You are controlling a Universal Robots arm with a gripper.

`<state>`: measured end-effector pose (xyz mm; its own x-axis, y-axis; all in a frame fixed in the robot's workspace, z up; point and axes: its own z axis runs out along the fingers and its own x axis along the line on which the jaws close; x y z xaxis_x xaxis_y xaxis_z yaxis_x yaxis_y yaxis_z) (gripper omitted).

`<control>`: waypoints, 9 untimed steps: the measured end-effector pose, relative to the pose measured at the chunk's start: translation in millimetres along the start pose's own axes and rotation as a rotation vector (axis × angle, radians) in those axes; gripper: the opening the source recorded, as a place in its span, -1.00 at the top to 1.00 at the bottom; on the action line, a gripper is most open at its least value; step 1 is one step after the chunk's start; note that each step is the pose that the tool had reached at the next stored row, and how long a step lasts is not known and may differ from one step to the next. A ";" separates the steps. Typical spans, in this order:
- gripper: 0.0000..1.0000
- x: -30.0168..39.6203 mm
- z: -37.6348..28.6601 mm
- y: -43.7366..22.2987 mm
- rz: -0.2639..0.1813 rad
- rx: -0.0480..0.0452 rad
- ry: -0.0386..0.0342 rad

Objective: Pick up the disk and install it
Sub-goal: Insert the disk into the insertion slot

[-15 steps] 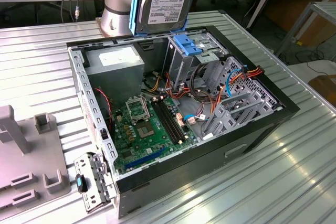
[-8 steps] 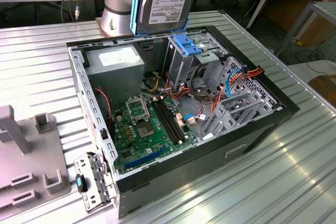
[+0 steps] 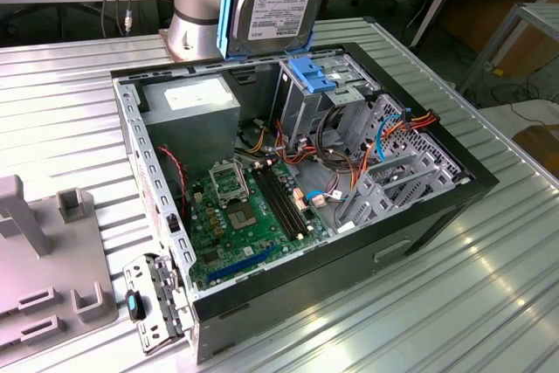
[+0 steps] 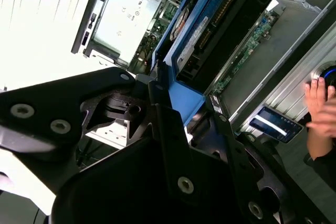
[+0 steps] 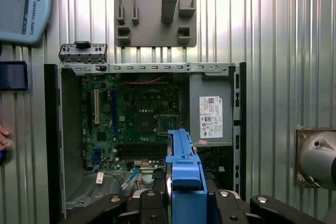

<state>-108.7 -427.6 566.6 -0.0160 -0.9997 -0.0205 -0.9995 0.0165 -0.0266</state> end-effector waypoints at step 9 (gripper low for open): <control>0.26 1.4 0.1 -0.1 0.000 0.0259 -0.0403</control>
<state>-108.7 -429.0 566.4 -0.0148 -0.9980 -0.0607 -0.9985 0.0180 -0.0524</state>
